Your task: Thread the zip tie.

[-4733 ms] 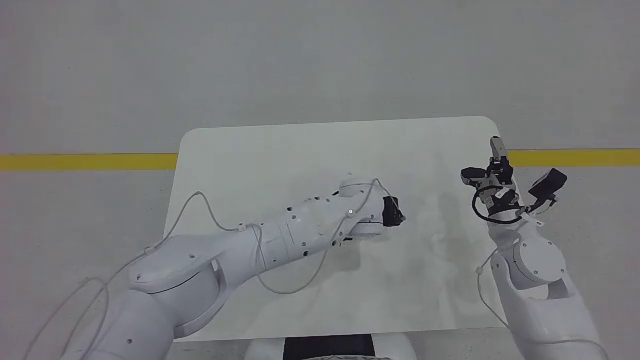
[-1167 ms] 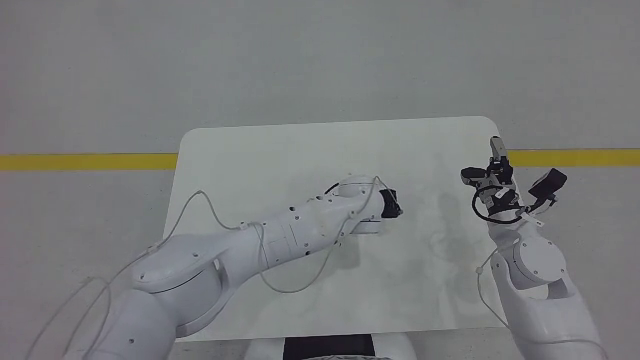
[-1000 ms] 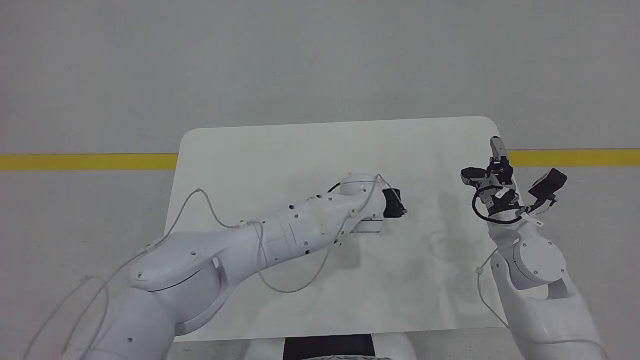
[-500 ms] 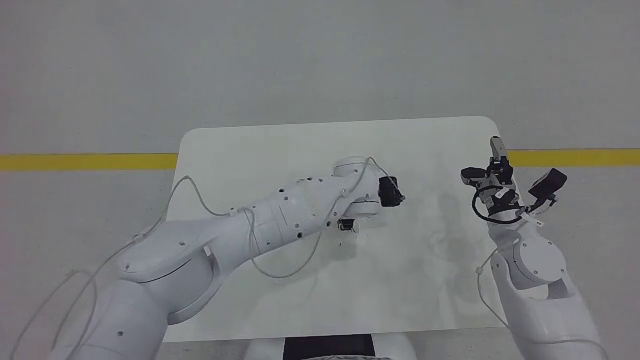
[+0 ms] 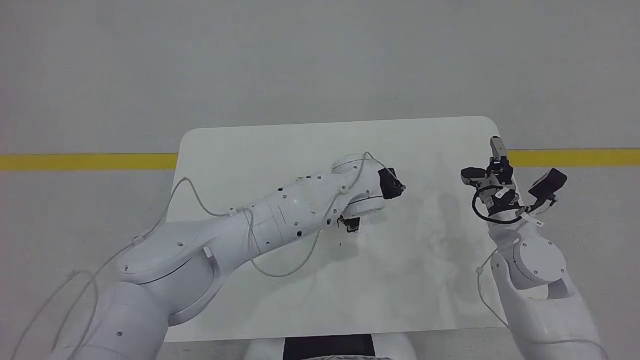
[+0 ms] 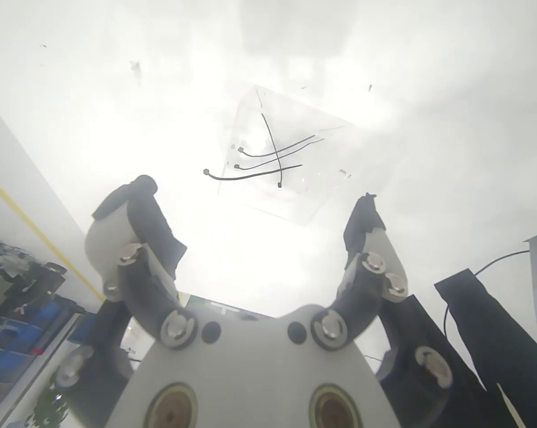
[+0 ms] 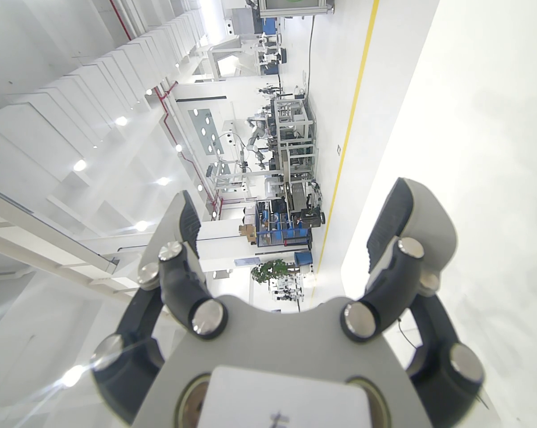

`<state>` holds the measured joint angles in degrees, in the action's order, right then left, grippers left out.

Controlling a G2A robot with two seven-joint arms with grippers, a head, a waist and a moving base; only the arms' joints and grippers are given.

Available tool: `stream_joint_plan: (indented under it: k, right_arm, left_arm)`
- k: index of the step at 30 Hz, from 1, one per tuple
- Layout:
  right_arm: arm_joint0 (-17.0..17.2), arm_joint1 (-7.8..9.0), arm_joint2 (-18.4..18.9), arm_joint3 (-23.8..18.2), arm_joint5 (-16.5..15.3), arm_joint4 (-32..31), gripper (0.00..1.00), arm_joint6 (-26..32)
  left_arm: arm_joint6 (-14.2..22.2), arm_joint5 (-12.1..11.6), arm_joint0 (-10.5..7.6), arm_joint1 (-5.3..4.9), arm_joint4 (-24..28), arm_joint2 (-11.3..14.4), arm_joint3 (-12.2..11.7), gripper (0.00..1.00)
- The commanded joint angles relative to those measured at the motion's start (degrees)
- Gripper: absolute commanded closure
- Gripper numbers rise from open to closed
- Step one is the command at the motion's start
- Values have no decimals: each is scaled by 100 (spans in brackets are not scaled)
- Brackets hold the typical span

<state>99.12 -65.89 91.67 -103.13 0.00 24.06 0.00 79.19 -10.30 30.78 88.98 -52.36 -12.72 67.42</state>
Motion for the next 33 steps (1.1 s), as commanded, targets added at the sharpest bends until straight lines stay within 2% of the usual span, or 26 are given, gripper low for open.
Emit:
stream_joint_plan:
  k: [1,4,9,13,15,17,20,33]
  right_arm:
    - [0,0,0,0,0,0,0,0]
    - [0,0,0,0,0,0,0,0]
    - [0,0,0,0,0,0,0,0]
    - [0,0,0,0,0,0,0,0]
    - [0,0,0,0,0,0,0,0]
    - [0,0,0,0,0,0,0,0]
    - [0,0,0,0,0,0,0,0]
    - [0,0,0,0,0,0,0,0]
  left_arm:
    - [-92,547,126,4,211,-152,-127,0]
    - [45,998,169,35,223,-179,-127,0]
    - [45,1739,39,110,430,-66,-212,0]
    - [45,2283,-130,156,901,147,-338,0]
    - [45,2715,-241,174,1352,247,-510,0]
    - [45,2978,-316,192,1624,298,-649,0]
    - [45,2978,-407,205,2040,298,-773,0]
    - [10,2978,-420,207,2032,291,-779,0]
